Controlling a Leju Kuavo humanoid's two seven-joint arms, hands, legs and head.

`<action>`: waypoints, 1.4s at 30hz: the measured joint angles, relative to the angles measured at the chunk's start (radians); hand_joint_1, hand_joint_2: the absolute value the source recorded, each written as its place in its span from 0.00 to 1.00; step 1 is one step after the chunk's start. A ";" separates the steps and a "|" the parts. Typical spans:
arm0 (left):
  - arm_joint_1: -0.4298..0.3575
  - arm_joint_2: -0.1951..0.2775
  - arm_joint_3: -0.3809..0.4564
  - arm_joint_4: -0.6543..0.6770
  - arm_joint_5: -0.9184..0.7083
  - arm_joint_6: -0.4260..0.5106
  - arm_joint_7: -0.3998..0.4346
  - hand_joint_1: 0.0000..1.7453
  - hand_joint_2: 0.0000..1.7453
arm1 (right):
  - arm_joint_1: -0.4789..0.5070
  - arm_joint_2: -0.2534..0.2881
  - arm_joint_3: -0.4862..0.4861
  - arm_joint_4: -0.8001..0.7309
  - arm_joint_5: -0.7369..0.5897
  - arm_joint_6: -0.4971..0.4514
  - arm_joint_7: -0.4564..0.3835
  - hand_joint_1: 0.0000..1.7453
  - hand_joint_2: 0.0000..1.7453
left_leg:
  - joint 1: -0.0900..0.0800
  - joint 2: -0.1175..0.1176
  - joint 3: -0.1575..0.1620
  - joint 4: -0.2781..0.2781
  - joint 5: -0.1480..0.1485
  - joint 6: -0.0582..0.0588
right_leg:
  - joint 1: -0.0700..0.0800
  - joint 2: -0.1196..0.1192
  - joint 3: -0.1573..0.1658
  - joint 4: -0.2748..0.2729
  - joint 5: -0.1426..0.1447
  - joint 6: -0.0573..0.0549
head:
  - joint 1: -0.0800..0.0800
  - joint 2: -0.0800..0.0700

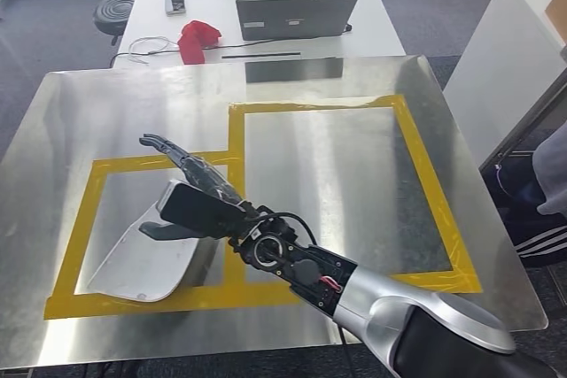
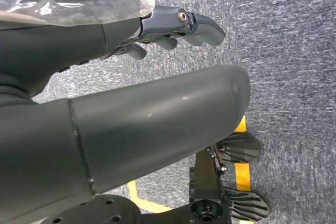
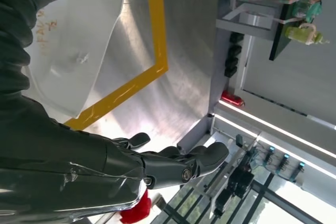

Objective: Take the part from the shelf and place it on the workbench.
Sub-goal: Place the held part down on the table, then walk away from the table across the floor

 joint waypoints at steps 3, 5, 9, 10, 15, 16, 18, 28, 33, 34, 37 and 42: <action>0.000 0.000 0.000 0.000 0.000 0.000 0.000 0.00 0.00 | 0.000 0.000 -0.019 0.000 -0.010 0.008 -0.008 0.00 0.50 | 0.000 0.000 0.000 0.000 0.000 0.000 | 0.000 0.000 0.000 0.000 0.000 0.000 | 0.000 0.000; 0.000 0.000 0.000 0.000 0.001 0.000 0.000 0.00 0.00 | 0.002 0.000 -0.035 -0.001 -0.053 0.044 -0.040 0.00 0.00 | 0.000 0.000 0.000 0.000 0.000 0.000 | 0.000 0.000 0.000 0.000 0.000 0.000 | 0.000 0.000; 0.006 0.000 0.000 0.000 0.012 0.000 -0.004 0.00 0.00 | 0.019 -0.004 -0.110 -0.027 -0.185 0.213 -0.079 0.00 0.00 | 0.000 0.000 0.000 0.000 0.000 0.000 | 0.000 0.000 0.000 0.000 0.000 0.000 | 0.000 0.000; 0.010 0.001 0.000 0.000 0.015 0.000 -0.006 0.00 0.00 | 0.031 -0.009 -0.133 -0.046 -0.206 0.253 -0.074 0.00 0.00 | 0.000 0.000 0.001 0.000 0.000 0.000 | 0.000 0.000 0.000 0.000 0.000 0.000 | 0.000 0.000; 0.028 0.006 0.002 0.000 0.031 0.004 -0.020 0.00 0.00 | 0.126 -0.054 -0.235 -0.185 -0.220 0.304 -0.055 0.00 0.00 | 0.000 0.001 0.001 0.000 0.000 0.000 | 0.000 0.001 -0.001 0.000 0.000 0.000 | 0.000 0.000; 0.032 0.007 0.002 0.000 0.034 0.006 -0.021 0.00 0.00 | 0.149 -0.066 -0.254 -0.218 -0.213 0.301 -0.051 0.00 0.00 | 0.000 0.001 0.001 0.000 0.000 0.000 | 0.000 0.001 -0.001 0.000 -0.001 0.000 | 0.000 0.000; 0.039 0.009 0.003 0.000 0.038 0.010 -0.024 0.00 0.00 | 0.194 -0.093 -0.284 -0.282 -0.190 0.292 -0.038 0.00 0.00 | 0.000 0.001 0.001 0.000 0.000 0.000 | 0.000 0.001 -0.001 -0.001 -0.001 0.000 | 0.000 0.000; 0.056 0.020 0.017 0.000 0.038 0.003 -0.031 0.00 0.00 | 0.397 -0.209 -0.340 -0.557 -0.148 0.470 0.035 0.00 0.00 | 0.000 0.002 0.001 -0.001 -0.001 0.000 | 0.000 0.002 -0.001 -0.001 -0.001 0.000 | 0.000 0.000; 0.053 0.019 0.018 0.000 0.031 0.006 -0.029 0.00 0.00 | 0.428 -0.214 -0.326 -0.596 -0.140 0.547 0.030 0.00 0.00 | 0.000 0.002 0.001 -0.002 -0.001 0.000 | 0.000 0.002 -0.001 -0.001 -0.001 0.000 | 0.000 0.000; 0.053 0.019 0.018 0.000 0.031 0.007 -0.027 0.00 0.00 | 0.432 -0.214 -0.321 -0.600 -0.136 0.557 0.027 0.00 0.00 | 0.000 0.002 0.001 -0.002 -0.001 0.000 | 0.000 0.002 -0.001 -0.001 -0.001 0.000 | 0.000 0.000; 0.053 0.020 0.018 0.000 0.036 0.010 -0.022 0.00 0.00 | 0.444 -0.214 -0.302 -0.609 -0.126 0.577 0.020 0.00 0.00 | 0.000 0.002 0.001 -0.002 -0.001 0.000 | 0.000 0.002 -0.001 0.000 -0.001 0.000 | 0.000 0.000; 0.056 0.023 0.022 0.000 0.048 0.011 -0.023 0.00 0.00 | 0.447 -0.212 -0.287 -0.610 -0.133 0.599 0.009 0.00 0.00 | -0.001 0.003 0.008 -0.012 0.009 0.019 | -0.008 0.002 0.007 -0.015 0.007 0.017 | 0.000 0.000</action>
